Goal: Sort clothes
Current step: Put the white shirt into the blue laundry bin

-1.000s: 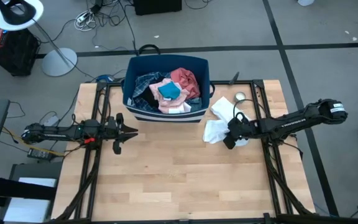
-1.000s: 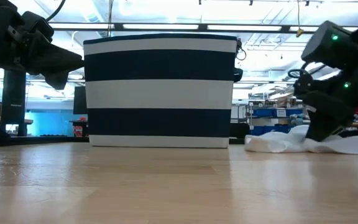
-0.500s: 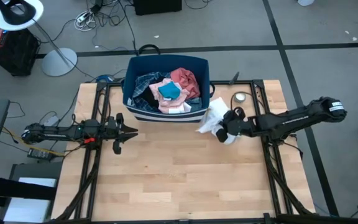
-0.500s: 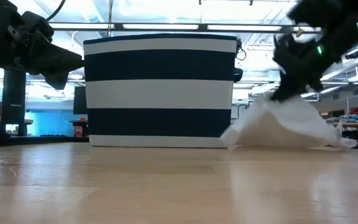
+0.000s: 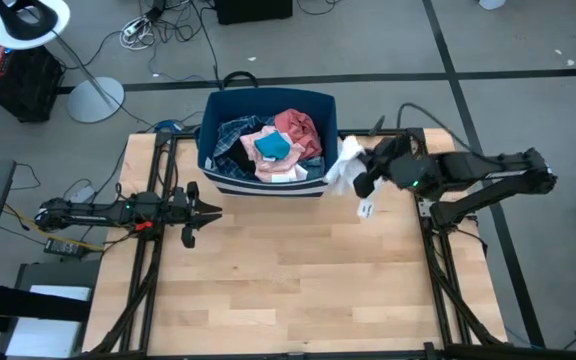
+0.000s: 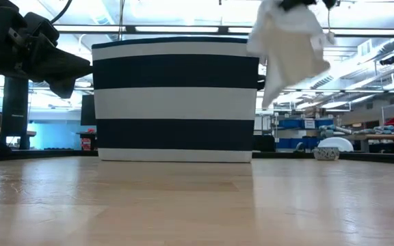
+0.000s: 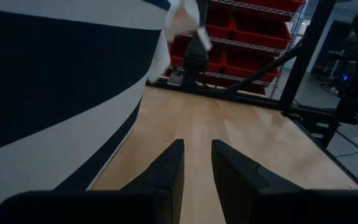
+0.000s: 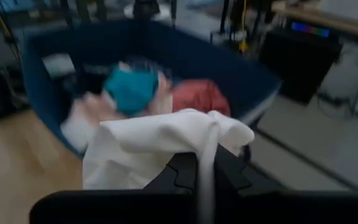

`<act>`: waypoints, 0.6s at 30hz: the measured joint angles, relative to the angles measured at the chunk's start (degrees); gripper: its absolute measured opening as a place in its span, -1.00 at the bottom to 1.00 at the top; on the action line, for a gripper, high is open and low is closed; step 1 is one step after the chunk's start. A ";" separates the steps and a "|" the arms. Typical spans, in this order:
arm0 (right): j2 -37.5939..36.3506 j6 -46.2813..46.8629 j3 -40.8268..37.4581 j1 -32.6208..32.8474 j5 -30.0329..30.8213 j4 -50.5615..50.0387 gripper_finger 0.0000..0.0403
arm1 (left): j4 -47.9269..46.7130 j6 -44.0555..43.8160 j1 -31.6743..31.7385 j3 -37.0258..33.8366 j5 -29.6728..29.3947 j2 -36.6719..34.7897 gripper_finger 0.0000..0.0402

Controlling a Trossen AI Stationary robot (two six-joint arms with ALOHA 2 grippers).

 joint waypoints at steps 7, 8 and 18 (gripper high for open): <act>4.61 -13.30 11.50 -2.41 0.07 5.97 -0.92 | 0.00 0.00 0.00 -0.02 0.00 0.00 -0.57; 5.90 -15.22 13.00 -2.95 -0.62 7.19 -0.92 | -0.01 -0.02 0.00 -0.02 0.00 0.02 -0.57; 24.22 -27.12 34.14 -11.74 -12.57 10.58 -0.92 | -0.02 0.00 0.00 -0.02 -0.01 0.02 -0.57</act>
